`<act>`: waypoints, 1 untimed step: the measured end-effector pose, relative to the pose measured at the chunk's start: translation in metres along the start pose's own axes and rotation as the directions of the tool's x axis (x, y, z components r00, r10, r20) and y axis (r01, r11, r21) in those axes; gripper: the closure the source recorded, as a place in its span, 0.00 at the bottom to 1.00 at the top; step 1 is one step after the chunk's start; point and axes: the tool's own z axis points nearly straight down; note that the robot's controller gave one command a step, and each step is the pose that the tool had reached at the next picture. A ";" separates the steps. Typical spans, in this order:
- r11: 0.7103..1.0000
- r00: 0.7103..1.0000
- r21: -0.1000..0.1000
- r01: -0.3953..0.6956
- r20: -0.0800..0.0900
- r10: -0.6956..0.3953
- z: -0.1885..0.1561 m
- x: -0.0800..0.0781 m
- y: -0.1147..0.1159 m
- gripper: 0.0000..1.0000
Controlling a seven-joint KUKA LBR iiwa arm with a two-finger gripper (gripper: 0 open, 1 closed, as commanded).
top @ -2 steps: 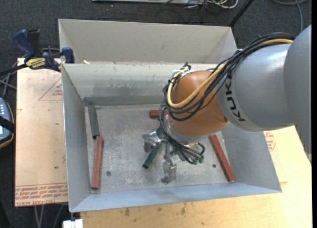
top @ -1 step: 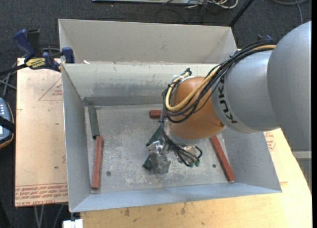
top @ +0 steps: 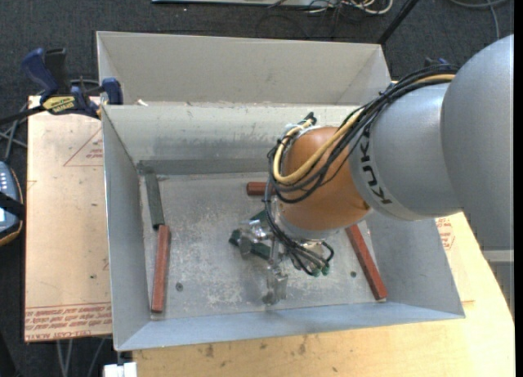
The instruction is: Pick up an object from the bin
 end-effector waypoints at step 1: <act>1.000 1.000 0.000 0.000 0.000 0.000 0.000 0.000 0.000 0.00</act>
Offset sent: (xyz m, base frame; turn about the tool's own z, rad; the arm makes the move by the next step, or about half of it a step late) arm 0.1002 0.0082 -0.0147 -0.0258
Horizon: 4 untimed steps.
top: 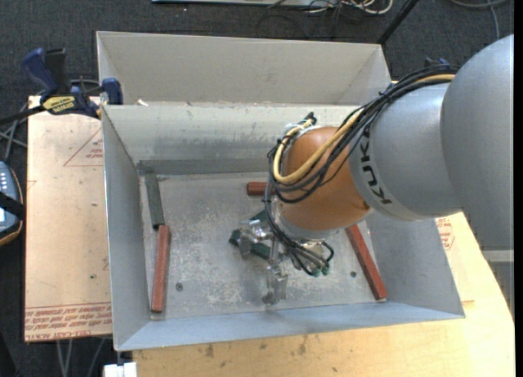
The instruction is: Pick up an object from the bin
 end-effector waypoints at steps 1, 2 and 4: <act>1.000 1.000 0.000 0.013 0.002 -0.013 0.007 -0.052 -0.009 0.00; 1.000 1.000 0.001 0.016 0.007 -0.016 0.011 -0.079 -0.024 0.00; 0.997 0.997 0.001 -0.074 0.004 0.074 0.013 -0.103 -0.067 1.00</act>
Offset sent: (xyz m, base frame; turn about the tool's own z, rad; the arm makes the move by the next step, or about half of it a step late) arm 0.0591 -0.0136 -0.0164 -0.0222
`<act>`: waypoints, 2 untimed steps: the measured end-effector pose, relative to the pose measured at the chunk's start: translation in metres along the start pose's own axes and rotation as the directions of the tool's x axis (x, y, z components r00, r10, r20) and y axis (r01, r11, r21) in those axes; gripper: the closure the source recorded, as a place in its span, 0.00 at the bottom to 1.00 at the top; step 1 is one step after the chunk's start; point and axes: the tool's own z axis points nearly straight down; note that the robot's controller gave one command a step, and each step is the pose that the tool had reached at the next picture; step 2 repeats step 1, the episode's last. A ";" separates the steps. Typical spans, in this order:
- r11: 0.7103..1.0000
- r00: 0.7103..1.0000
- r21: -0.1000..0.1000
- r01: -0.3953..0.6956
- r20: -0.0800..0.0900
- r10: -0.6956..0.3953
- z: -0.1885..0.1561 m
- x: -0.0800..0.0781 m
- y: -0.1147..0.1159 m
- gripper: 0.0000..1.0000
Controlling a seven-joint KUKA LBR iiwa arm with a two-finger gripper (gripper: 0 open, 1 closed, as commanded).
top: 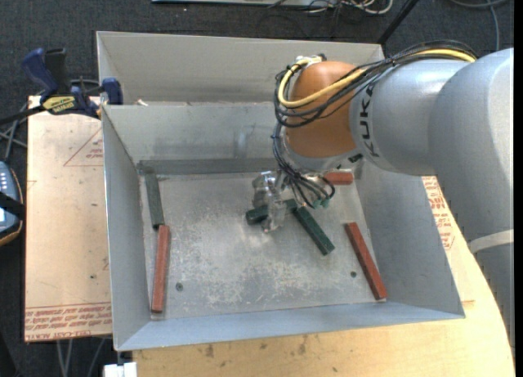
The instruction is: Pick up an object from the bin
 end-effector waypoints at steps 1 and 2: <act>0.999 0.999 0.001 0.054 0.005 -0.054 -0.178 0.027 0.014 1.00; 0.999 0.999 0.001 0.054 0.005 -0.054 -0.178 0.027 0.014 1.00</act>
Offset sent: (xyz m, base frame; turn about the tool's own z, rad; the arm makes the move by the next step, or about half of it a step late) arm 0.0000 0.0000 0.0000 0.0000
